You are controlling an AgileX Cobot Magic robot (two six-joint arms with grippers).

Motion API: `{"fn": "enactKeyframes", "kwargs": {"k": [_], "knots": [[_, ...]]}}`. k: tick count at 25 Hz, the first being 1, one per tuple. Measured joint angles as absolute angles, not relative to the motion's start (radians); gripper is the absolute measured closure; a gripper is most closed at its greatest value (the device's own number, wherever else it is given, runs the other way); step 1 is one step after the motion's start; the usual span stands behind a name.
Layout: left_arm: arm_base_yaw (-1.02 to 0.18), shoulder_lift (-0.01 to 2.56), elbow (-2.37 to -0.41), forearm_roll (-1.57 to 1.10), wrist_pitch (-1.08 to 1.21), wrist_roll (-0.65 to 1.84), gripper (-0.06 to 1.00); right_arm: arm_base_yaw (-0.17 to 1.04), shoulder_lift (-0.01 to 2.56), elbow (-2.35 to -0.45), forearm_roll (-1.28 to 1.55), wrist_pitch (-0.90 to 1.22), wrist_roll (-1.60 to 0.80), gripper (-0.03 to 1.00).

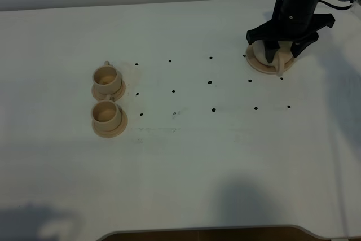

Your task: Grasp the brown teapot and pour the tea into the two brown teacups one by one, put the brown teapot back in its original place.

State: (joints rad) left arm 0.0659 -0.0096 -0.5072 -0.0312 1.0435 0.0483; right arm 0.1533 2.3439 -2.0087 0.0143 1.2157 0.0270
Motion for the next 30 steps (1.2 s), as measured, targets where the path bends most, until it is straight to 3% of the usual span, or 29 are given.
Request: {"fn": "enactKeyframes", "kwargs": {"k": [30], "knots": [[0.066, -0.01, -0.507, -0.031, 1.044, 0.048, 0.39, 0.134, 2.314, -1.951, 0.011, 1.218, 0.0, 0.44]]}}
